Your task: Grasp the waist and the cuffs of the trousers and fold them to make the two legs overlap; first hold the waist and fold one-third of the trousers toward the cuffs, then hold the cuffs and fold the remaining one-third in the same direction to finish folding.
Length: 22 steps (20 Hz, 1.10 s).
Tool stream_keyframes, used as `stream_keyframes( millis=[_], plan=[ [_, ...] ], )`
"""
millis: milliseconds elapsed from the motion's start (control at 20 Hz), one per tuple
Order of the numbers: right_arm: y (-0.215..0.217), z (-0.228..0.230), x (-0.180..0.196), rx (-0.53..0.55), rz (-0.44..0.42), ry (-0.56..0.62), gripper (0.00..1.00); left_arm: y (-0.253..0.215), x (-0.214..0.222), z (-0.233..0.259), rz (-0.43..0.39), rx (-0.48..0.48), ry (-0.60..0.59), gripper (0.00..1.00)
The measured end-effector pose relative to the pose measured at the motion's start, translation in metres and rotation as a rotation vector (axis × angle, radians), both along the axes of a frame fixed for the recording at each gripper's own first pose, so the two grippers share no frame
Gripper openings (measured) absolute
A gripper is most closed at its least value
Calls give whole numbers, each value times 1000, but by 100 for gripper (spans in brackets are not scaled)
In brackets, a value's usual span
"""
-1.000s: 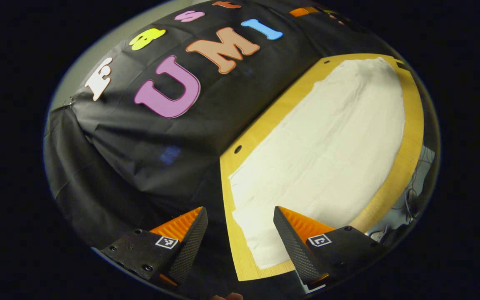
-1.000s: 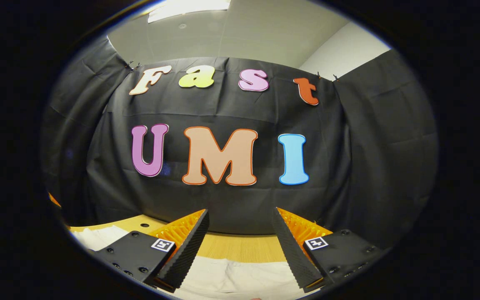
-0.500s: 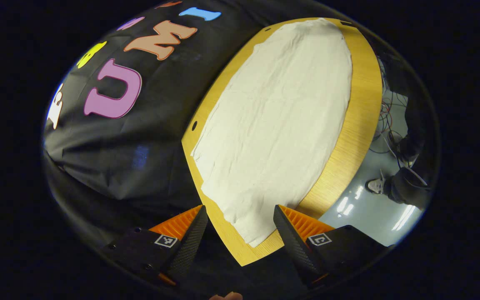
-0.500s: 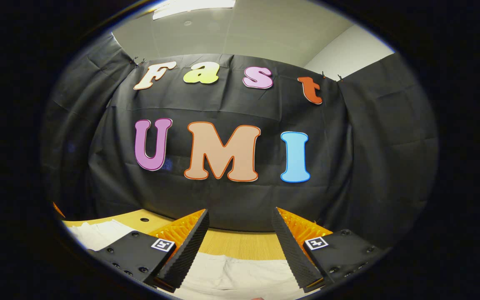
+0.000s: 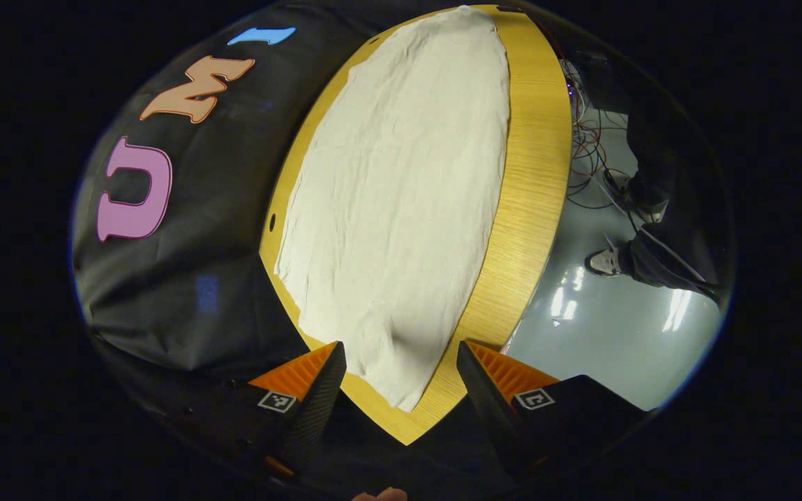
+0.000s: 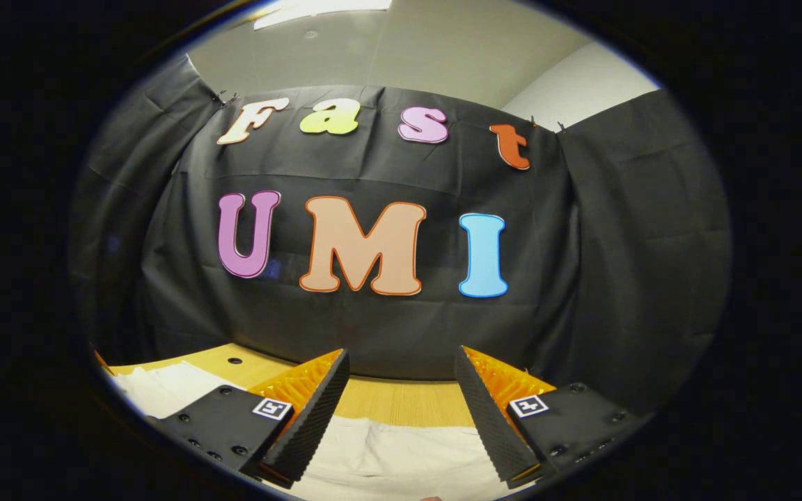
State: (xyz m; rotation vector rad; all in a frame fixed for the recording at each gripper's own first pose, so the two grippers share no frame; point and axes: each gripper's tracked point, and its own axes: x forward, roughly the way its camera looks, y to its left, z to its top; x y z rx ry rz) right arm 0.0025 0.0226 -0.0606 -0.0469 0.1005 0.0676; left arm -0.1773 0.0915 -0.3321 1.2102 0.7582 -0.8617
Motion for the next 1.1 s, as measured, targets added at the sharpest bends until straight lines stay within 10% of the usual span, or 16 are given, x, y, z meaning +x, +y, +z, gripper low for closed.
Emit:
stream_keyframes(
  millis=[850, 1100],
  plan=[
    [-13, -5, -21, -37, -78, 22, 97, -17, 35, -15, -137, 47, -19, 92],
    [-25, -4, -26, -52, -95, 22, 97, -18, 37, -23, -151, 71, 11, 60]
  ],
)
